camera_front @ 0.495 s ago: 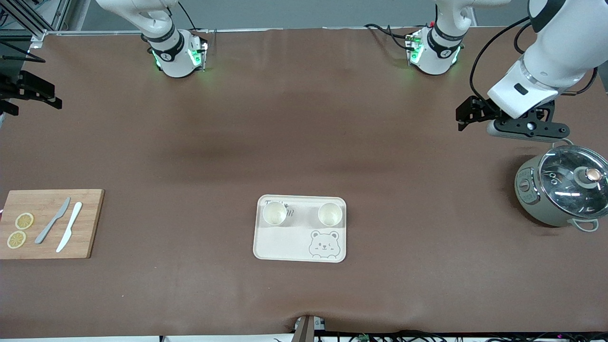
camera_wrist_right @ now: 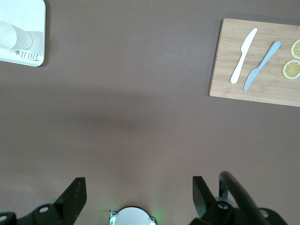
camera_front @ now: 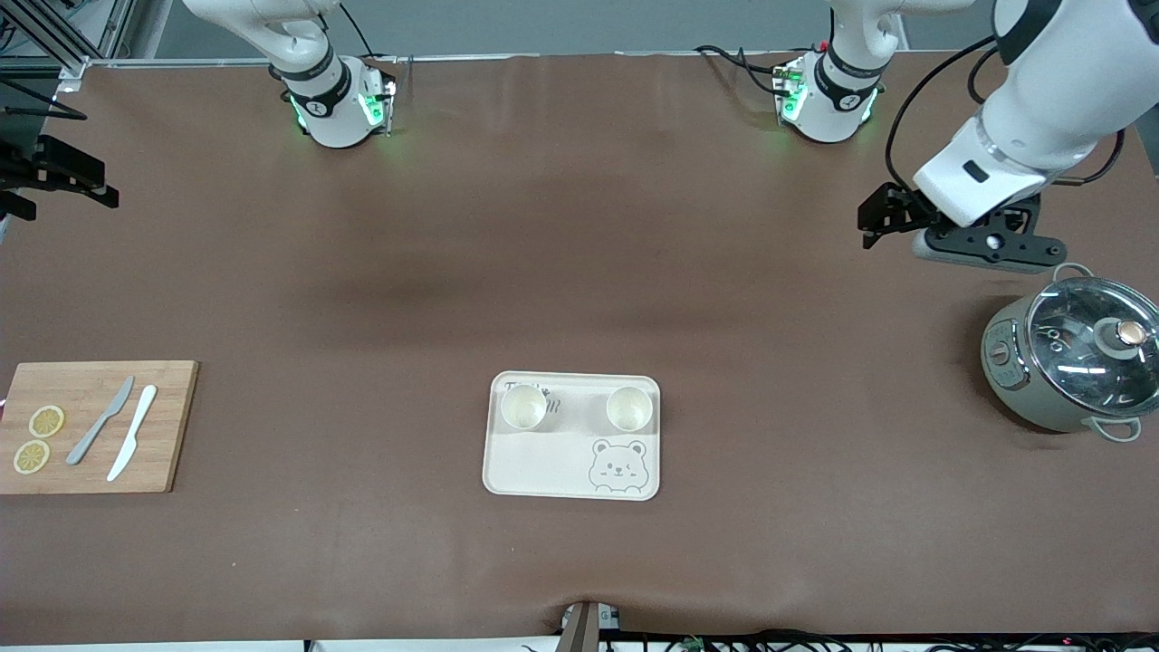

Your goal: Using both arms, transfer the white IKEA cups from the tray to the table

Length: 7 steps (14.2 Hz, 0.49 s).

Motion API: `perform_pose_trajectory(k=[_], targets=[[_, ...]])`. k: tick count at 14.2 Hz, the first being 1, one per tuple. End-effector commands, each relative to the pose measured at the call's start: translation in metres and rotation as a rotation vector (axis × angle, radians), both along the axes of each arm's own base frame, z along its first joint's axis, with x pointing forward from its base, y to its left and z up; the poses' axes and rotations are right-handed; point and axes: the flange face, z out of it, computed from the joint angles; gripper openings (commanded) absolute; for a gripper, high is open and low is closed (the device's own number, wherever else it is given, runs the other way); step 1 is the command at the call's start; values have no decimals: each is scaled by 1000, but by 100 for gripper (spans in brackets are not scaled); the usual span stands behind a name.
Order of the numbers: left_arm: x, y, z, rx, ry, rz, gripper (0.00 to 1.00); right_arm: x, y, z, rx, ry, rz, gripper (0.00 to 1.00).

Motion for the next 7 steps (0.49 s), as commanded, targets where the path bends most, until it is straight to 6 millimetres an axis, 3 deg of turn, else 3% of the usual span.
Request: perform_pose_trajectory(k=[1, 3, 5, 7], targets=[[7, -17, 3, -72, -25, -3, 100, 0, 1, 1, -16, 7, -11, 100], [12, -18, 12, -95, -76, 12, 100, 1, 0, 1, -15, 5, -12, 100], [17, -22, 1, -91, -57, 37, 100, 1, 2, 2, -16, 4, -10, 100], [19, -60, -18, -70, -32, 65, 100, 1, -3, 1, -11, 4, -21, 100]])
